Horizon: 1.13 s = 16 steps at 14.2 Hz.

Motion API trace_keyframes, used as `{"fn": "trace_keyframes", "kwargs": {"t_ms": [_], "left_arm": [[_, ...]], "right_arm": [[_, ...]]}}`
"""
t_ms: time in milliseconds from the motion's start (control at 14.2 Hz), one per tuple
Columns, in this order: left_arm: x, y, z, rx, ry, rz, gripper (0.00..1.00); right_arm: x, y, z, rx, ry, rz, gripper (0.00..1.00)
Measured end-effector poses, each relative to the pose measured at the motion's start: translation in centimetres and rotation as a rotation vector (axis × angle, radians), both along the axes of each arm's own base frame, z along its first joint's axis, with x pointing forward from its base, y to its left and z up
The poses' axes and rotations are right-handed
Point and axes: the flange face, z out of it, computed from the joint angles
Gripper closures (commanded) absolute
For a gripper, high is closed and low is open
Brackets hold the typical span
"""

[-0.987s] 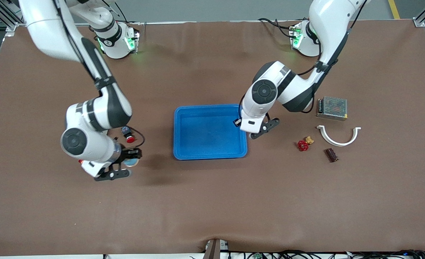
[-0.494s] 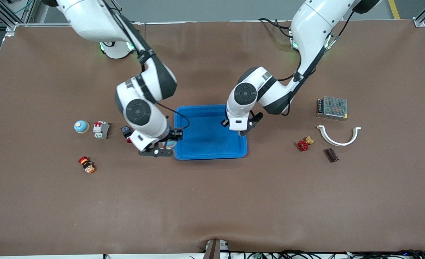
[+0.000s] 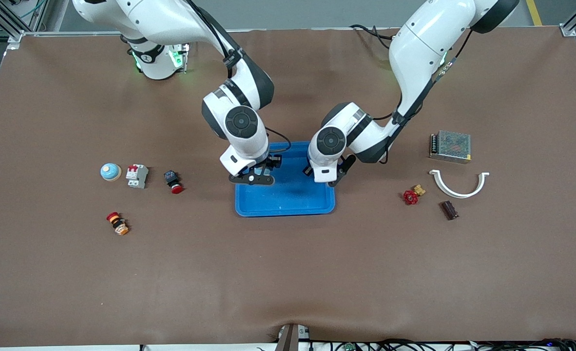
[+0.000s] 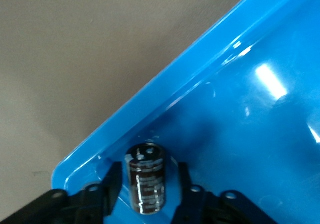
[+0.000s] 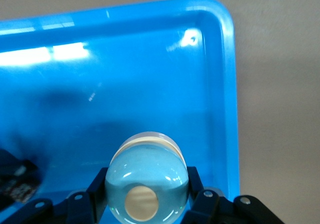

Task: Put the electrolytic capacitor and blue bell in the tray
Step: 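Open the left gripper to drop the capacitor while the right gripper lowers the bell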

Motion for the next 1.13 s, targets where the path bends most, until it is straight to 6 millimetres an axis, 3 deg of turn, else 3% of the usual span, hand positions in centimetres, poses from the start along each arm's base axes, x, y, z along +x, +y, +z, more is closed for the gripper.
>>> {"fn": "trace_keyframes", "kwargs": {"t_ms": [282,564,705,846,1128], "left_arm": [[3.0,1.0,2.9,-0.007,-0.03,0.034,0.0],[6.7,4.8,7.6,0.065,-0.039,0.019,0.0],[8.5,7.8,9.4,0.085,-0.033,-0.017,0.0],[10.3,12.2,10.5,0.098,0.0,-0.055,0.0],[13.6,21.4,10.1,0.096,0.025,-0.095,0.0]], "right_arm": [[-1.9,-0.9,-3.7,0.017,-0.031,0.002,0.6],[-2.9,-1.2,-5.1,0.024,-0.043,0.006,0.6],[-3.7,-1.1,-5.9,0.033,-0.057,0.014,0.6],[-4.5,-0.9,-6.5,0.037,-0.063,0.022,0.6],[-5.6,0.0,-6.7,0.047,-0.076,0.029,0.59]]}}
